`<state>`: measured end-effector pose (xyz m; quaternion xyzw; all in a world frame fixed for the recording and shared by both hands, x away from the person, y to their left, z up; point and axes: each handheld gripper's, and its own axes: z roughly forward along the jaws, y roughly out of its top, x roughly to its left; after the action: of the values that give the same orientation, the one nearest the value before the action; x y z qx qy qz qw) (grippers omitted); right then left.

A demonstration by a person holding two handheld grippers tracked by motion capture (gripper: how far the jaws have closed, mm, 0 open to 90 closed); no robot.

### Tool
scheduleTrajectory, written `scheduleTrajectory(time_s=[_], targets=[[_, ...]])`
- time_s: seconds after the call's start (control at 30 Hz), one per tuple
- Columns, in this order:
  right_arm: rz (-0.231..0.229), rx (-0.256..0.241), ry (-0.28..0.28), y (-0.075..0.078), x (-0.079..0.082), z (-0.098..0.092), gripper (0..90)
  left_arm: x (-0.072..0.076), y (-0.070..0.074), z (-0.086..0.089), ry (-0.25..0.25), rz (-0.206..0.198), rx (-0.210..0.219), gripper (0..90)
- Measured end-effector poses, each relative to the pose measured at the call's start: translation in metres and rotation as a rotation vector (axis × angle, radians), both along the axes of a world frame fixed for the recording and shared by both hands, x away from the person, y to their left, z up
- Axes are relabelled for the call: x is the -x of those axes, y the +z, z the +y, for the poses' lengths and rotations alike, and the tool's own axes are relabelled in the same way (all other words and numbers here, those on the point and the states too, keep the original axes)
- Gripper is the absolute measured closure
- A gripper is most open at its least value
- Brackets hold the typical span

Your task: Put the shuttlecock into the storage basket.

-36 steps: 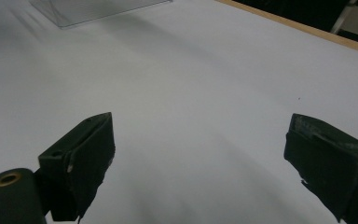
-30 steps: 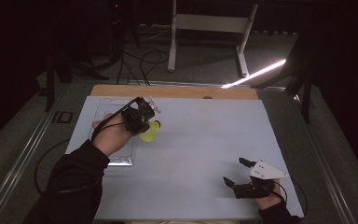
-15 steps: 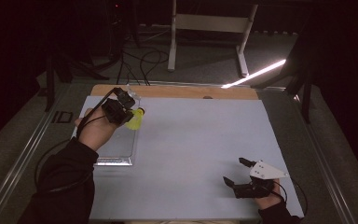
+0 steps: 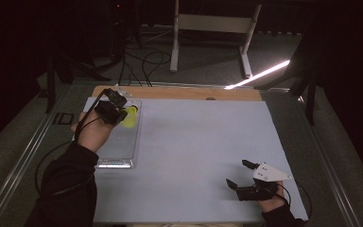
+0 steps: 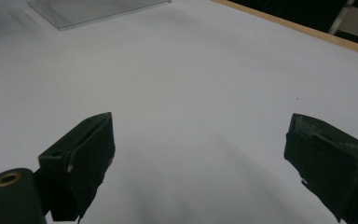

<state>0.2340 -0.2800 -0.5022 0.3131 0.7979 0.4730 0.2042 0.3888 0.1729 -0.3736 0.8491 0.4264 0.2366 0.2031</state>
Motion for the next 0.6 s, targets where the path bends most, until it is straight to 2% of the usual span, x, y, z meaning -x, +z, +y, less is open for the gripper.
scheduleTrajectory(time_s=[0.1, 0.17, 0.2, 0.3, 0.37, 0.43, 0.6], targets=[[-0.001, -0.004, -0.001, 0.0, 0.0, -0.001, 8.6, -0.001, -0.006, 0.003, 0.034, -0.009, 0.017, 89.3], [-0.001, -0.002, -0.002, 0.0, 0.0, -0.001, 8.6, -0.001, -0.008, 0.003, 0.036, -0.007, 0.018, 89.4], [0.0, -0.004, -0.001, 0.0, 0.0, -0.001, 8.6, -0.001, -0.012, 0.005, 0.045, -0.005, 0.041, 89.4], [0.001, -0.003, -0.002, 0.0, 0.0, -0.001, 8.6, -0.001, -0.02, 0.007, 0.058, 0.002, 0.064, 89.4], [0.0, -0.002, -0.001, 0.0, 0.0, -0.001, 8.6, -0.001, -0.022, 0.007, 0.062, 0.003, 0.055, 89.4], [0.0, -0.001, -0.002, 0.0, 0.0, -0.001, 8.6, -0.002, -0.03, 0.01, 0.076, 0.004, 0.054, 89.4], [0.003, -0.001, -0.001, 0.0, 0.0, -0.001, 8.6, -0.002, -0.04, 0.013, 0.09, 0.012, 0.063, 89.4]])
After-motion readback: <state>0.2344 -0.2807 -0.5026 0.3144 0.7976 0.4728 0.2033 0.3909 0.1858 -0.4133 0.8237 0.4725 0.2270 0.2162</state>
